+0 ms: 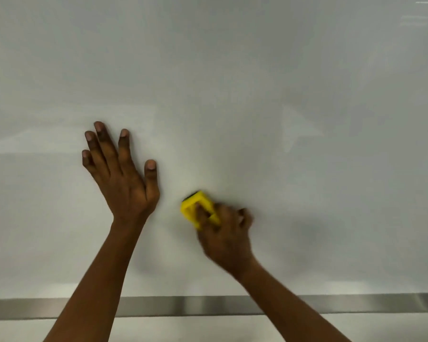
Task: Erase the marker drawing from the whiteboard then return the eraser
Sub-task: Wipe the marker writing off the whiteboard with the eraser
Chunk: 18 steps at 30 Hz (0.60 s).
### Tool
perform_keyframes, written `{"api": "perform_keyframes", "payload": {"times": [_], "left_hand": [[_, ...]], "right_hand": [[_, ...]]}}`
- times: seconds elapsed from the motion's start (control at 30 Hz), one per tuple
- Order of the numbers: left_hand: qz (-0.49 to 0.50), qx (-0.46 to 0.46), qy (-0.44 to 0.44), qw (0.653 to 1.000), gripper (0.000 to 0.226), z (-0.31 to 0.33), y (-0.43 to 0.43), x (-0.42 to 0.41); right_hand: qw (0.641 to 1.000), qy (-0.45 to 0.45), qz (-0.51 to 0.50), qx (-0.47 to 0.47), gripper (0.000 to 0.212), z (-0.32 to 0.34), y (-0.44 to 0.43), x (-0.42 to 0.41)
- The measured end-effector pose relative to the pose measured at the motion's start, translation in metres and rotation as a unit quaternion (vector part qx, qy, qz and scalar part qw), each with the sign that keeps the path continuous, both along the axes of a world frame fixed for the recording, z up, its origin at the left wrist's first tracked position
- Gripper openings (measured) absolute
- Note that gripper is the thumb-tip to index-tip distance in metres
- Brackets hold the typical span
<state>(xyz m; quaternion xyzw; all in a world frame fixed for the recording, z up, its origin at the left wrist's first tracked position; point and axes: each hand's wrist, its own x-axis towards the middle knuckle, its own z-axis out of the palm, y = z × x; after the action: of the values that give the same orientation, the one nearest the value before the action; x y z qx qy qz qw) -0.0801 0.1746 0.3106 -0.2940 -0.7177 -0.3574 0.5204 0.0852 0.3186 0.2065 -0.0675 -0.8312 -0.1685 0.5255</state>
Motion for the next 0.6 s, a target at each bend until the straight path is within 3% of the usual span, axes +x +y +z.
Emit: {"api": "perform_keyframes", "payload": {"times": [0.1,0.2,0.4,0.53,0.6], "left_hand": [[-0.003,0.014,0.004,1.0,0.062,-0.001,0.0,-0.002],[-0.005,0.009,0.018,1.0,0.062,-0.001,-0.002,-0.004],[0.012,-0.001,0.027,1.0,0.065,-0.002,-0.001,-0.004],[0.025,-0.007,0.032,0.999,0.066,-0.002,0.0,-0.003],[0.028,-0.007,0.03,0.999,0.066,-0.002,0.0,-0.002]], "right_hand": [[0.99,-0.091,0.017,0.102,0.058,-0.036,-0.014,-0.009],[0.991,-0.079,0.027,0.101,0.059,-0.022,-0.012,-0.008],[0.985,0.148,-0.078,-0.04,0.055,0.111,0.04,0.02],[0.903,0.337,-0.144,-0.223,0.061,0.194,0.07,0.045],[0.882,0.365,-0.147,-0.258,0.06,0.211,0.06,0.038]]}}
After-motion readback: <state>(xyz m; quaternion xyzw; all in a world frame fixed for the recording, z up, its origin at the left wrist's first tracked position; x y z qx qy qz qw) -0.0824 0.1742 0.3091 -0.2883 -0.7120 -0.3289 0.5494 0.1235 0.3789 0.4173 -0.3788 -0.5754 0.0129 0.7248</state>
